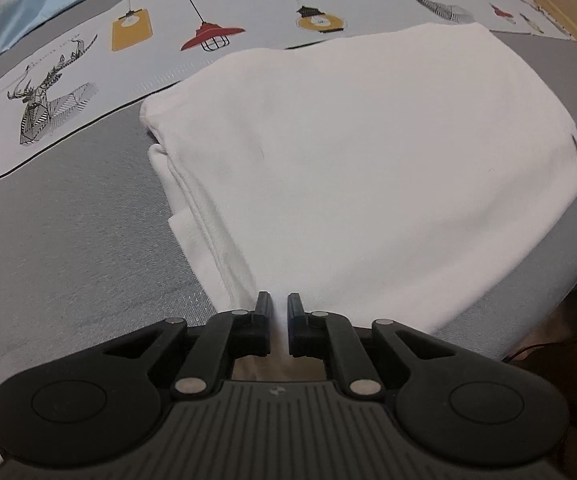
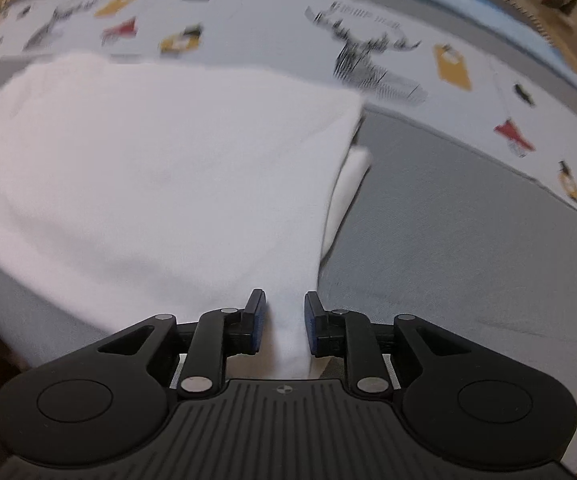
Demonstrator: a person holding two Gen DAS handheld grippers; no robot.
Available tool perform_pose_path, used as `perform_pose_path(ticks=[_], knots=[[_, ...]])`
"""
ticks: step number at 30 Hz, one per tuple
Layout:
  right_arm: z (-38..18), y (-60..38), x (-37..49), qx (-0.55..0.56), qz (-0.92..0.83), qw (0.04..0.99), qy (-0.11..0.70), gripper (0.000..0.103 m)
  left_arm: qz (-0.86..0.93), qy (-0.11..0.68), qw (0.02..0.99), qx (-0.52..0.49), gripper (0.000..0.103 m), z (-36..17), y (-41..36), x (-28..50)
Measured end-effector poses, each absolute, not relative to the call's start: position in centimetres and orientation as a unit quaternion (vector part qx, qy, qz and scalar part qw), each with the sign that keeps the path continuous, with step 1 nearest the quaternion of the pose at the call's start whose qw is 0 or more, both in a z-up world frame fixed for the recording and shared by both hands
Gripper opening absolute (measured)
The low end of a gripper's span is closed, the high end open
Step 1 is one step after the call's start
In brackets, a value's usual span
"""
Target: Fold small clothes
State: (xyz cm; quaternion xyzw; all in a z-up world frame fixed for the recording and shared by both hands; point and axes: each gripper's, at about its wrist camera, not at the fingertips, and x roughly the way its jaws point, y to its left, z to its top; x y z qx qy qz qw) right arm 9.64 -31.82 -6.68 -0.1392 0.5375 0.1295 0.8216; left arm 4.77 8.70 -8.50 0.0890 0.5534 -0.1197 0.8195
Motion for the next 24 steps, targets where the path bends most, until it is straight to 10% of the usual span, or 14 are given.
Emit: perform_pose_path(ticks=[5, 15, 19, 24], knots=[[-3.9, -30.2, 8.2, -0.097, 0.086, 0.870, 0.476, 0.040, -0.102, 0.530, 0.838, 0.081, 0.024, -7.1, 9.5, 4.3], [-2.8, -20.6, 3.6, -0.067, 0.117, 0.899, 0.417, 0.040, -0.085, 0.385, 0.918, 0.039, 0.041, 5.8, 15.1, -3.6], [-2.7, -16.2, 2.3, -0.068, 0.159, 0.904, 0.391, 0.005, -0.067, 0.369, 0.927, -0.008, 0.041, 6.2, 17.6, -7.0], [-3.4, -11.2, 1.4, -0.093, 0.213, 0.903, 0.360, 0.005, -0.014, 0.331, 0.943, -0.039, 0.041, 6.5, 18.7, -8.4]])
